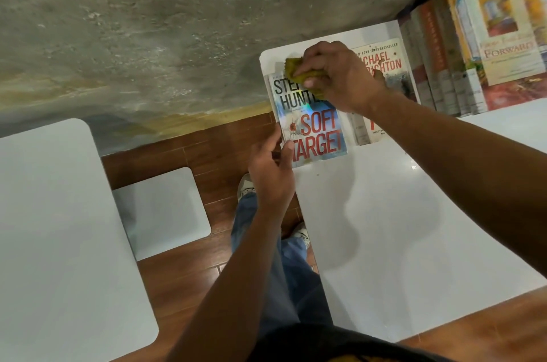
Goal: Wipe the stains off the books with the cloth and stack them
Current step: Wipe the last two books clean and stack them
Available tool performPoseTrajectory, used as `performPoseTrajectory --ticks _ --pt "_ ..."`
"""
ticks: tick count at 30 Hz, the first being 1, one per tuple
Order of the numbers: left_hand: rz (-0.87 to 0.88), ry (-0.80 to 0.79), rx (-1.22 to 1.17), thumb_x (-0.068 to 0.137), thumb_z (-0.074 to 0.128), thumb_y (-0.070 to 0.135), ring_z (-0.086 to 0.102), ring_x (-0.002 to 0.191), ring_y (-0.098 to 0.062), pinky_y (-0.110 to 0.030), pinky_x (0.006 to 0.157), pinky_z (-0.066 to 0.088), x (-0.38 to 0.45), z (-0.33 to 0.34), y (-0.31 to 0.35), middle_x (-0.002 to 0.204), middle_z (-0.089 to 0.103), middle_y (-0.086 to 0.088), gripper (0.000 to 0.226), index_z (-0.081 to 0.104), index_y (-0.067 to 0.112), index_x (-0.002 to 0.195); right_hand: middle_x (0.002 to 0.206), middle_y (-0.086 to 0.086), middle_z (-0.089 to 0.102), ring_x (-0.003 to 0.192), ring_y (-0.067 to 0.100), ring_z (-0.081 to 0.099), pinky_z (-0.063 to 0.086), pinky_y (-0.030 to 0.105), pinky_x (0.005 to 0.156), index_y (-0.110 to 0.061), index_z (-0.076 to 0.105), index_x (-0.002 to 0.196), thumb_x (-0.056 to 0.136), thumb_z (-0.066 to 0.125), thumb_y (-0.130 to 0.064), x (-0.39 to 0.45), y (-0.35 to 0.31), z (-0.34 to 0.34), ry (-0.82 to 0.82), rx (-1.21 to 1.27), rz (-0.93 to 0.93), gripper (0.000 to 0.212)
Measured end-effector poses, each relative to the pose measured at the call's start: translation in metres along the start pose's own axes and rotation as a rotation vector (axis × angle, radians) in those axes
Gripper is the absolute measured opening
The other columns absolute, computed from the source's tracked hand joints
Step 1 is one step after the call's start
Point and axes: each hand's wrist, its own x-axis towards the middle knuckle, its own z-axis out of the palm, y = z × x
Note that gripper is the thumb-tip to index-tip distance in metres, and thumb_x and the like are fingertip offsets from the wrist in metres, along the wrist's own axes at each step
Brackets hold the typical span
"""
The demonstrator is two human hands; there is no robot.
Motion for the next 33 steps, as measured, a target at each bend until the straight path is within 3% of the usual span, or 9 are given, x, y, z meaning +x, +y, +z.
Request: performPoseTrajectory --ticks 4,10,14,20,24,29,33 --pt "-0.012 0.016 0.008 0.099 0.061 0.031 0.063 0.085 0.001 -0.001 0.066 0.047 0.001 0.001 -0.002 0.116 0.055 0.001 0.043 0.059 0.015 0.139 0.125 0.000 0.061 0.117 0.024 0.049 0.041 0.032 0.100 -0.021 0.076 0.111 0.091 0.069 -0.015 -0.012 0.004 0.008 -0.022 0.001 -0.056 0.022" --pt "-0.019 0.059 -0.016 0.099 0.062 0.032 0.064 0.092 -0.004 0.000 0.068 0.047 -0.003 0.004 -0.002 0.117 0.057 0.003 0.042 0.059 0.017 0.139 0.121 0.001 0.064 0.115 0.027 0.052 0.040 0.041 0.106 -0.018 0.077 0.107 0.086 0.072 -0.010 -0.042 0.009 0.018 -0.046 0.054 -0.089 0.023" --pt "-0.019 0.078 -0.004 0.099 0.063 0.032 0.065 0.095 -0.006 -0.004 0.070 0.050 -0.004 0.004 -0.001 0.109 0.055 0.012 0.041 0.061 0.018 0.137 0.118 0.004 0.065 0.113 0.030 0.053 0.043 0.041 0.102 -0.016 0.078 0.105 0.082 0.076 -0.009 -0.060 0.010 0.025 -0.030 0.077 -0.109 0.024" --pt "-0.040 0.066 -0.044 0.097 0.066 0.027 0.061 0.085 0.020 -0.005 0.067 0.050 -0.004 0.004 0.001 0.096 0.056 0.031 0.038 0.065 0.012 0.132 0.113 0.004 0.066 0.110 0.030 0.054 0.046 0.040 0.096 -0.015 0.078 0.101 0.079 0.080 -0.008 -0.089 0.008 0.039 0.015 0.084 -0.132 0.024" --pt "-0.057 0.045 -0.083 0.096 0.067 0.029 0.068 0.087 0.007 -0.013 0.069 0.054 -0.001 0.001 0.000 0.094 0.068 0.021 0.037 0.067 0.011 0.129 0.107 0.005 0.068 0.103 0.029 0.057 0.042 0.031 0.093 -0.014 0.078 0.098 0.078 0.080 -0.008 -0.103 0.004 0.050 0.077 0.072 -0.169 0.021" --pt "-0.135 0.030 -0.117 0.094 0.070 0.027 0.073 0.087 -0.009 -0.038 0.080 0.062 0.003 -0.003 -0.006 0.100 0.076 0.004 0.034 0.071 0.012 0.125 0.100 0.006 0.068 0.096 0.031 0.057 0.048 0.036 0.086 -0.012 0.079 0.095 0.073 0.080 -0.003 -0.107 -0.016 0.064 0.138 0.088 -0.148 0.024" --pt "-0.130 0.010 -0.088 0.093 0.072 0.025 0.073 0.088 -0.008 -0.037 0.081 0.062 0.006 -0.006 -0.001 0.101 0.077 0.004 0.034 0.071 0.011 0.125 0.101 0.005 0.067 0.098 0.031 0.057 0.044 0.032 0.088 -0.012 0.079 0.096 0.075 0.080 -0.002 -0.113 -0.016 0.063 0.102 0.065 -0.185 0.023"
